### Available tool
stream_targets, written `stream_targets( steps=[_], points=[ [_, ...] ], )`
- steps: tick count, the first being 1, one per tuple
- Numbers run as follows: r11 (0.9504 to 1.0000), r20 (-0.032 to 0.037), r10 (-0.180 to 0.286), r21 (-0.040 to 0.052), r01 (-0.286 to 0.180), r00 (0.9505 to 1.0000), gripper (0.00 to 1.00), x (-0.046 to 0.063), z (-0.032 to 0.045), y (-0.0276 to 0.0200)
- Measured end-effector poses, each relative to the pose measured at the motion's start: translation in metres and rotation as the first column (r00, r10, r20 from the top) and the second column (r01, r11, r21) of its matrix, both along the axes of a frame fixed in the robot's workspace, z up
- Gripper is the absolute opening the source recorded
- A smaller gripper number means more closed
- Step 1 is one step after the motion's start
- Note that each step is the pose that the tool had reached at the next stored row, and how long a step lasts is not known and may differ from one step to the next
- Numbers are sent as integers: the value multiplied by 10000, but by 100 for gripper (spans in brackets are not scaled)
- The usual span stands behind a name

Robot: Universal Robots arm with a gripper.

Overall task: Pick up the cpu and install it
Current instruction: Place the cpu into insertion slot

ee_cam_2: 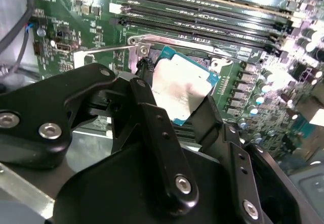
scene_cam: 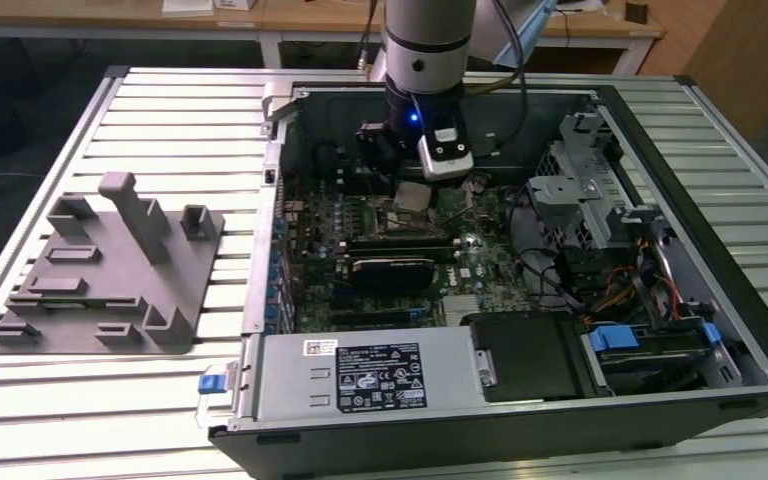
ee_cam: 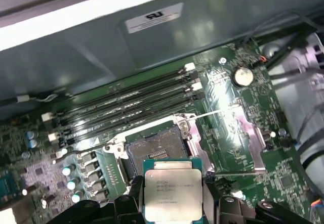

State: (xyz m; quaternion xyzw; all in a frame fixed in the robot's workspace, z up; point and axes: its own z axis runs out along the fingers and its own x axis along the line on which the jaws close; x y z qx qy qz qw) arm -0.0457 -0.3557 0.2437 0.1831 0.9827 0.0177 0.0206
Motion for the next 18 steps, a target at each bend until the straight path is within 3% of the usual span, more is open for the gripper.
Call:
stream_targets(
  steps=[5,9,14,18],
  points=[
    [9974,0,-726,-1,726,9974,55,0,0,0],
    [9914,0,-1312,0,1312,9914,55,0,0,0],
    [9788,0,-2047,-1,2047,9788,55,0,0,0],
    [9644,0,-2645,0,2645,9644,55,0,0,0]
  ],
)
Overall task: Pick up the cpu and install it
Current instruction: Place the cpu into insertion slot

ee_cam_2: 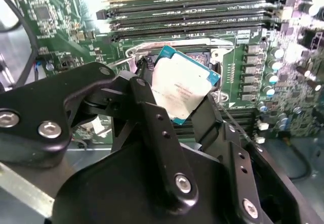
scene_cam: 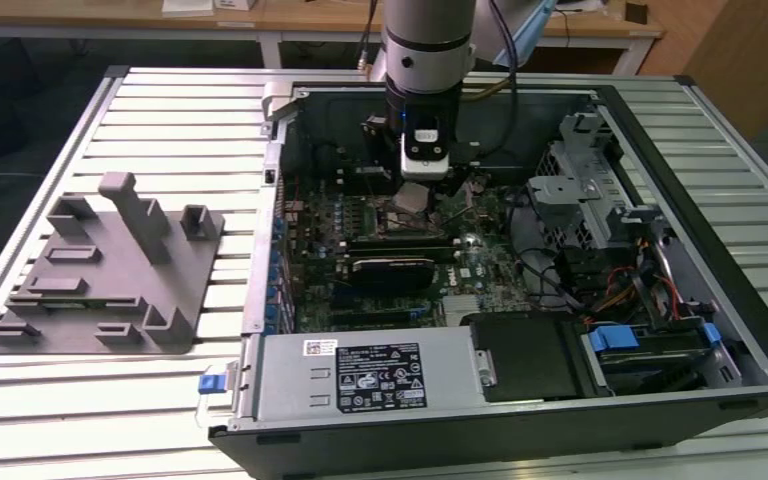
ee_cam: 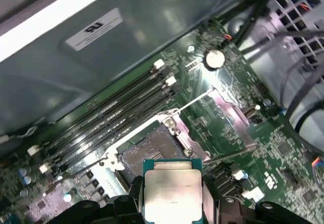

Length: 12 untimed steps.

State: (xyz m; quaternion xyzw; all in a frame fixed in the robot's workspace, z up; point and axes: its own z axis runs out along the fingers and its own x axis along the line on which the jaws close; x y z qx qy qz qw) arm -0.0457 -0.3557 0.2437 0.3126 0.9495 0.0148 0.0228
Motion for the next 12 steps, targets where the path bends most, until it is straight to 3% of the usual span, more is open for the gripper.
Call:
stream_targets(
  steps=[6,12],
  points=[
    [9952,0,-978,0,978,9952,55,0,-1,0],
    [9804,0,-1970,-1,1970,9804,55,0,-2,0]
  ],
)
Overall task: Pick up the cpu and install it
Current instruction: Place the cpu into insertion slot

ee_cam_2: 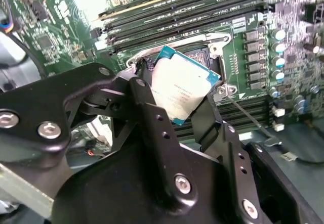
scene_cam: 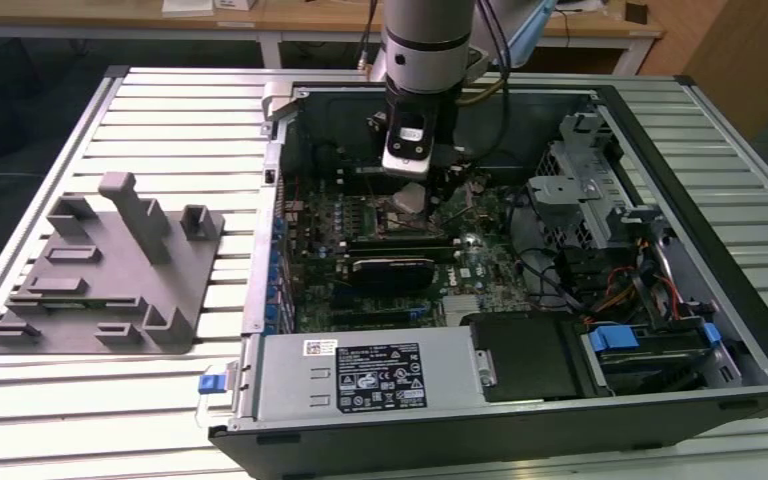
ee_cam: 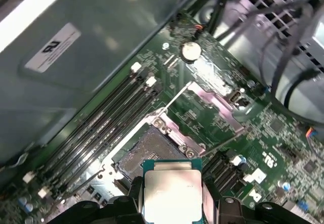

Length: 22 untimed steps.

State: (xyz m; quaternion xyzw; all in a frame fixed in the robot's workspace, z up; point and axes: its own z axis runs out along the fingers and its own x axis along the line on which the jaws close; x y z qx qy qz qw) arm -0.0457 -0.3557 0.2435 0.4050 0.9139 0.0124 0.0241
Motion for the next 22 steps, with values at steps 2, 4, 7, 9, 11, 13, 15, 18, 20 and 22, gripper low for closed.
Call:
stream_targets(
  steps=[2,4,7,9,11,13,15,18,20,22],
  points=[
    [9995,0,-303,0,303,9995,55,0,0,0],
    [9979,0,-640,1,640,9979,55,0,-1,0],
    [9929,0,-1190,1,1190,9929,55,0,-1,0],
    [9880,0,-1545,0,1545,9880,55,0,-2,0],
    [9818,0,-1900,0,1900,9818,55,0,-2,0],
    [9742,0,-2258,1,2258,9742,55,0,-3,0],
    [9654,0,-2607,0,2607,9654,55,0,-4,0],
    [9496,0,-3133,-1,3133,9496,55,0,-6,0],
    [9377,0,-3473,-1,3473,9377,55,0,-7,0],
    [9246,1,-3809,0,3809,9246,55,0,-8,0]
  ],
)
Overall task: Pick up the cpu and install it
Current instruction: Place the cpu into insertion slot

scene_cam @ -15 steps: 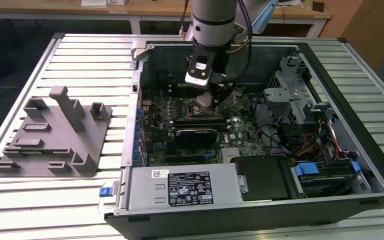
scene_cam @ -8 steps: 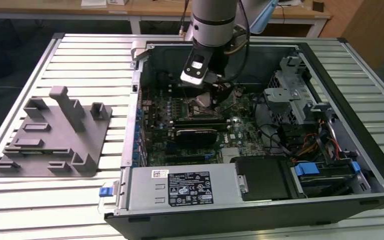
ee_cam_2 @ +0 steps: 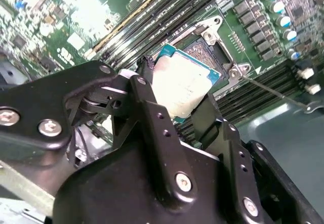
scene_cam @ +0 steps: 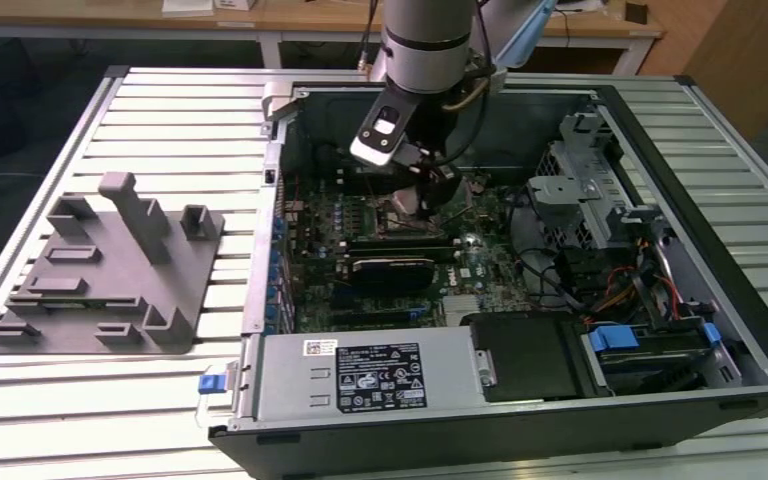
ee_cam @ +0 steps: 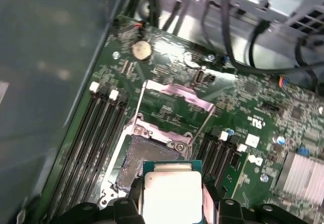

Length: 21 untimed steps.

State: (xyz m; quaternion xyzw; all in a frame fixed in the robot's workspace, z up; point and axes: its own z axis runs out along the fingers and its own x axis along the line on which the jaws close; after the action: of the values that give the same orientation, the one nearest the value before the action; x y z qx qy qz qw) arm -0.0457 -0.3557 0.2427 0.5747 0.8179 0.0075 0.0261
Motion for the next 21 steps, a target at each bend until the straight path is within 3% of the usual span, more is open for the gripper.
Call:
stream_targets(
  steps=[4,8,12,18,21],
  points=[
    [9973,-1,-734,-1,734,9973,55,0,-2,0],
    [9895,0,-1448,0,1448,9895,55,0,-4,0],
    [9761,0,-2173,1,2173,9761,55,0,-7,0],
    [9496,0,-3135,-1,3135,9496,55,0,-15,0],
    [9478,-1,-3189,-2,3189,9478,55,0,-15,0]
  ],
)
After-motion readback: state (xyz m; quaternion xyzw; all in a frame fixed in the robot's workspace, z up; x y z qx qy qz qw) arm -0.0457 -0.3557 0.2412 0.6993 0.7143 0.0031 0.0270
